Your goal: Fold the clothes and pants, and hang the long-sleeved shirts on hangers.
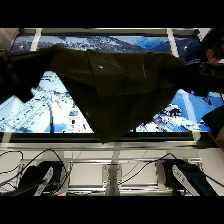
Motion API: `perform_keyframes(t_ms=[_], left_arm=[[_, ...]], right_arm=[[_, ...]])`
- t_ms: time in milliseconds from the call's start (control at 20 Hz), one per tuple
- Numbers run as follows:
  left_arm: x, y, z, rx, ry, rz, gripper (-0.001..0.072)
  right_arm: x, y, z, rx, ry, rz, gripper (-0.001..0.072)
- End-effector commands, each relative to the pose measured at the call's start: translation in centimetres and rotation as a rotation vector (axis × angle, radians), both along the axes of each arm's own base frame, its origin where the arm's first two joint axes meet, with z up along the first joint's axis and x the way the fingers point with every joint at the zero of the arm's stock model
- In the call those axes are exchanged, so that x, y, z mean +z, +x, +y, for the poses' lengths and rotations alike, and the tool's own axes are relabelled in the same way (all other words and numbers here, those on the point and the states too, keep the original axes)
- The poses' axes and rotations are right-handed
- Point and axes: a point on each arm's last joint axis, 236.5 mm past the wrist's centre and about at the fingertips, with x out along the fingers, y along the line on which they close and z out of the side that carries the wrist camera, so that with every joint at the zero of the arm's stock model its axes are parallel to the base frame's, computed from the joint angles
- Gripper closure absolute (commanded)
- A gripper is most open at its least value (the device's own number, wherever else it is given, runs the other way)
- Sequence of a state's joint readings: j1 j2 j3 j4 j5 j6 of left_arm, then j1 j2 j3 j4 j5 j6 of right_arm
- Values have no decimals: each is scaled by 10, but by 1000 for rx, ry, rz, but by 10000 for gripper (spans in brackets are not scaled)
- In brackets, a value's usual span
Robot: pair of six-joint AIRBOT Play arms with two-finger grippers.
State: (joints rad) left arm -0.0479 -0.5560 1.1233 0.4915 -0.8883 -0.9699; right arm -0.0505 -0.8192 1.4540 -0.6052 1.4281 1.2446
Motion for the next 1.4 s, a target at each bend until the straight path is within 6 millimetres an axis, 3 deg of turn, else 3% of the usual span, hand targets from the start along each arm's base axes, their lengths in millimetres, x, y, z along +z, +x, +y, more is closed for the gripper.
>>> perform_keyframes(t_ms=[0,100,200,350,450,600,700,800,900,1000,1200,1300,1350], left_arm=[[-18,-22,25,133,-6,143,689],[-70,-2,36,193,7,331,689],[-124,24,28,169,-16,493,688],[-203,73,1,113,-61,661,687],[-236,114,-20,125,-94,681,687],[-280,168,-31,253,-192,708,687],[-301,175,-36,274,-239,782,687],[-302,167,-47,227,-261,824,688],[-296,150,-61,138,-248,851,688],[-292,124,-81,13,-223,900,688],[-290,53,-115,-293,-145,1045,688],[-299,36,-117,-336,-78,1067,689],[-313,29,-116,-319,-12,1099,689]], right_arm=[[13,-30,-13,-115,-18,-34,669],[-18,-12,-19,-153,-19,60,669],[-62,20,-19,-197,27,159,669],[-157,69,-7,-288,84,320,669],[-216,102,0,-385,97,369,669],[-253,153,-13,-530,110,359,669],[-263,176,-34,-609,113,352,669],[-270,187,-57,-656,114,373,669],[-276,183,-79,-666,99,423,669],[-286,160,-92,-599,33,529,669],[-312,83,-120,-435,-187,789,669],[-324,47,-131,-378,-289,901,669],[-330,30,-136,-352,-342,950,669]])
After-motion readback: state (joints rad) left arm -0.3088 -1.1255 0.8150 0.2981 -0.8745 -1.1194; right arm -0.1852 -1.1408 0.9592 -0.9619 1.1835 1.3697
